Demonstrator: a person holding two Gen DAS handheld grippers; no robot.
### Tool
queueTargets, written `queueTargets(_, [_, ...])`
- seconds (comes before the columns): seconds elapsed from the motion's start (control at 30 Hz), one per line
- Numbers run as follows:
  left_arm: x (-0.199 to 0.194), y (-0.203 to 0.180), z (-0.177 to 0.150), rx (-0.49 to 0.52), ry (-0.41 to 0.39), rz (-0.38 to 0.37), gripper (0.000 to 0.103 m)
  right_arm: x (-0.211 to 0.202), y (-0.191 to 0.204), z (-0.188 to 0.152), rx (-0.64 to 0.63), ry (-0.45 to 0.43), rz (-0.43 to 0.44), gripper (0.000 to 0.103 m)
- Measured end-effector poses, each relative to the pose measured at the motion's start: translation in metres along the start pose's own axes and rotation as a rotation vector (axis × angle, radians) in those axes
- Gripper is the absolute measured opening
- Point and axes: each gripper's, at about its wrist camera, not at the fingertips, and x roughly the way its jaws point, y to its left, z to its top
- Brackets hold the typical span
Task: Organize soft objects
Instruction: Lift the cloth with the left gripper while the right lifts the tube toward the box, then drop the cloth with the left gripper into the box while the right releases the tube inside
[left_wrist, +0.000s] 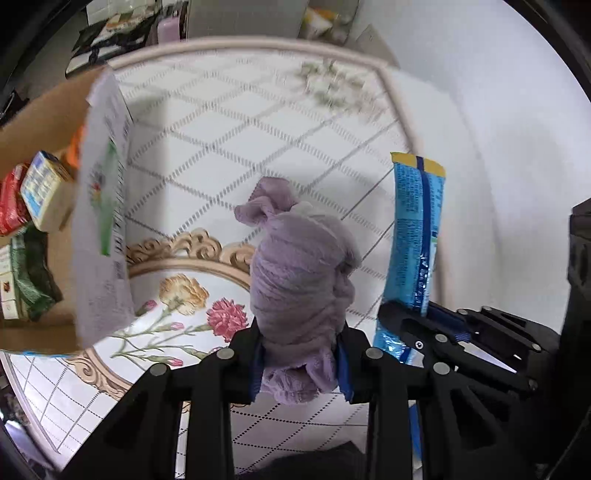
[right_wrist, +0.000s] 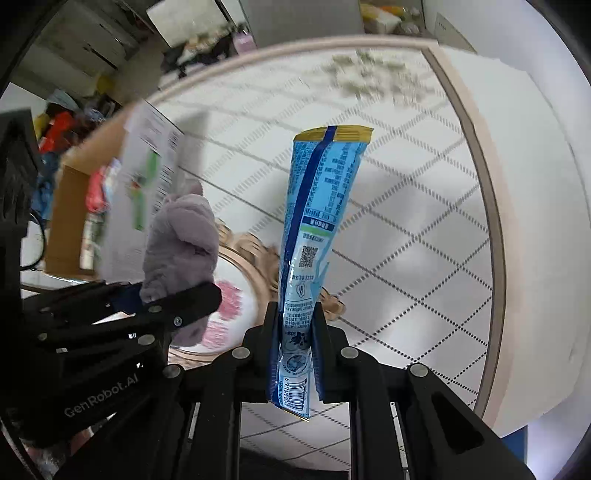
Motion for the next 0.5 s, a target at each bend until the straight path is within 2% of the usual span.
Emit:
queueTargets(0.13, [-0.053, 0.018, 0.006, 0.0, -0.089, -0.017, 0.028, -0.029, 0.046, 0.018, -0.042, -0.052, 0.067, 0.016])
queueTargets(0.3, [-0.122, 0.069, 0.01, -0.029, -0.168, -0.016, 0.028, -0.044, 0.126, 0.034, -0.119, -0.085, 0.152, 0.016])
queueTargets(0.4, [-0.149, 0.117, 0.012, -0.041, -0.197, 0.039, 0.028, -0.032, 0.173, 0.042, -0.156, -0.079, 0.176, 0.016])
queueTargets(0.5, [-0.16, 0.174, 0.019, -0.081, -0.192, 0.099, 0.028, -0.009, 0.218, 0.053, -0.181, -0.061, 0.168, 0.016])
